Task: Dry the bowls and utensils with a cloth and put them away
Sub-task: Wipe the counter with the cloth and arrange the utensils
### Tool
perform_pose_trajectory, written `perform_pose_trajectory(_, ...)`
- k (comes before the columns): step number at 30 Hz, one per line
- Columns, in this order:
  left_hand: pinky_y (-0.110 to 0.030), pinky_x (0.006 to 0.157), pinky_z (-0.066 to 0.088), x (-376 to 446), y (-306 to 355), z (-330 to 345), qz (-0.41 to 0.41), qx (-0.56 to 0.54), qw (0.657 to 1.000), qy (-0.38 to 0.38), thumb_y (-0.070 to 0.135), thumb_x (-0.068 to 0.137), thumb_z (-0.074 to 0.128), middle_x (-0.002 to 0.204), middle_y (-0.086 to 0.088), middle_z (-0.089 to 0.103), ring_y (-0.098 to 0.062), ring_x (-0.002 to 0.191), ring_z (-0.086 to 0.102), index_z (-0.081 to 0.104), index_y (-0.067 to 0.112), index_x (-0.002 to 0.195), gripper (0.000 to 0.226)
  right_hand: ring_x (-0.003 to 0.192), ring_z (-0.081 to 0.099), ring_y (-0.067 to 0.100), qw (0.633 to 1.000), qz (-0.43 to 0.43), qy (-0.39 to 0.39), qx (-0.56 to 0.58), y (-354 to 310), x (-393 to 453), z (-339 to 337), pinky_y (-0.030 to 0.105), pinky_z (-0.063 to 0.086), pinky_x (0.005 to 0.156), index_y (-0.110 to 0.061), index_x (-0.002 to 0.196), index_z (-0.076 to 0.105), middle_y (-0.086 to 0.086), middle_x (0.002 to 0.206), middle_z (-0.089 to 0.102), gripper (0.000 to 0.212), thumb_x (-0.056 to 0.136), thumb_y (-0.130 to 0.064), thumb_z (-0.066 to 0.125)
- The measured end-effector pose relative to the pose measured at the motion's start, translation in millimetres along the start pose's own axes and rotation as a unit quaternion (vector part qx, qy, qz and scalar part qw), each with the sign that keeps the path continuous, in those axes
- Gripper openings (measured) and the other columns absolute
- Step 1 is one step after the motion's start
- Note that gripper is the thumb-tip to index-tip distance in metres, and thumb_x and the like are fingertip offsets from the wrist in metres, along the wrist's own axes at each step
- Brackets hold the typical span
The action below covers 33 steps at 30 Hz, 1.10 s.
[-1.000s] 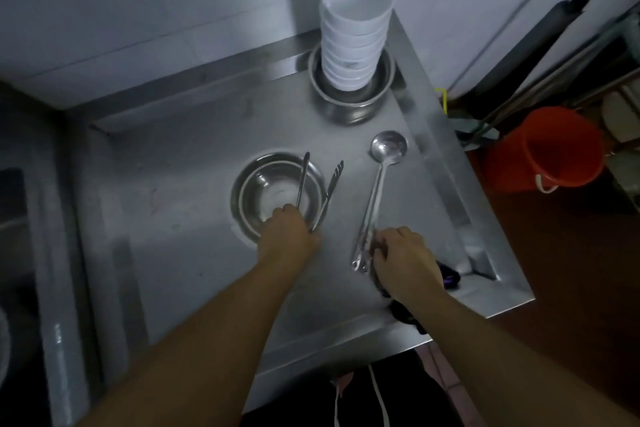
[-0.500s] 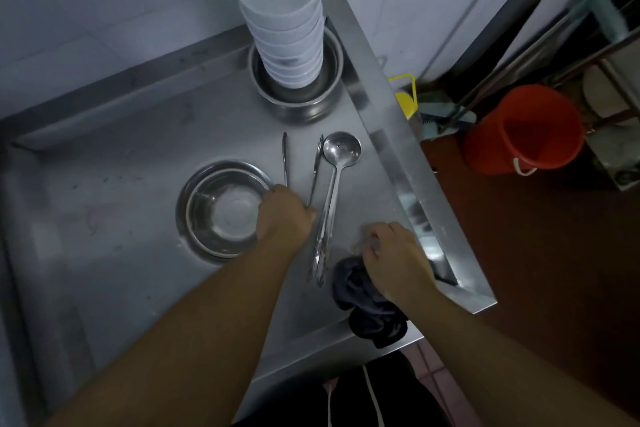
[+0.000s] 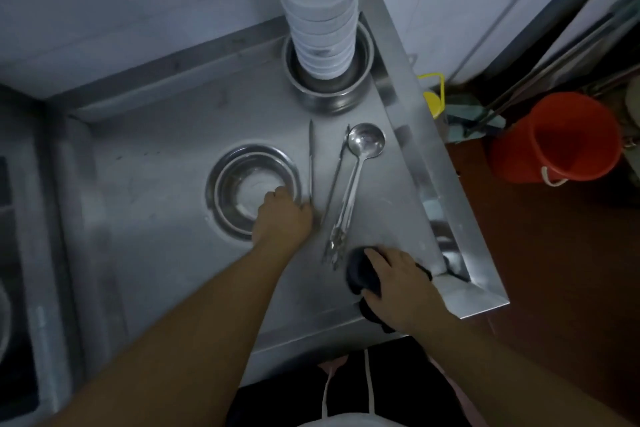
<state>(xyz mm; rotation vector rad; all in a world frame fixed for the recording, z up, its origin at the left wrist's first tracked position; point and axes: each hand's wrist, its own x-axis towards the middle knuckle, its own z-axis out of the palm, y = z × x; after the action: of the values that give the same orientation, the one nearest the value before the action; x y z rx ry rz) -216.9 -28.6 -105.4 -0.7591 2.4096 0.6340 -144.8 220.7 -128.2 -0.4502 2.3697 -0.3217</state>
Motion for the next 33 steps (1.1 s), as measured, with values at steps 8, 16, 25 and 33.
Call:
perform_pose_trajectory(8,-0.052,0.102,0.050,-54,-125,-15,0.003,0.041,0.998,0.050,0.031,0.104,0.054,0.141,-0.015,0.055,-0.037,0.128,0.054,0.054,0.011,0.142,0.043,0.157,0.028,0.035,0.999,0.020,0.035,0.009,-21,-29,50,0.045,0.027,0.128,-0.014,0.165,0.029,0.014,0.172,0.025,0.063,0.108,-0.030,0.050)
perform_pose_trajectory(16,-0.048,0.102,0.049,-74,-232,-26,0.032,0.014,0.997,0.066,0.034,0.106,0.052,0.137,-0.014,0.060,-0.035,0.125,0.057,0.058,0.011,0.140,0.042,0.155,0.033,0.034,0.996,-0.069,0.059,0.014,-120,-37,113,0.044,0.025,0.127,-0.013,0.160,0.042,0.010,0.168,0.036,0.064,0.103,-0.034,0.063)
perform_pose_trajectory(25,-0.045,0.095,0.050,-74,-317,-42,0.093,-0.003,0.992,0.087,0.032,0.107,0.053,0.125,-0.013,0.063,-0.032,0.112,0.059,0.063,0.009,0.128,0.033,0.149,0.046,0.032,0.977,-0.175,0.098,-0.074,-205,-11,155,0.056,0.040,0.118,-0.016,0.140,0.067,0.006,0.159,0.052,0.048,0.102,-0.041,0.049)
perform_pose_trajectory(33,-0.040,0.088,0.050,-70,-341,-43,0.122,-0.024,0.987,0.102,0.034,0.106,0.052,0.120,-0.007,0.064,-0.026,0.106,0.060,0.062,0.012,0.125,0.030,0.162,0.013,0.033,0.957,0.134,0.237,0.100,-237,82,121,0.049,0.007,0.132,-0.015,0.163,0.033,0.010,0.174,0.023,0.060,0.108,-0.034,0.049)
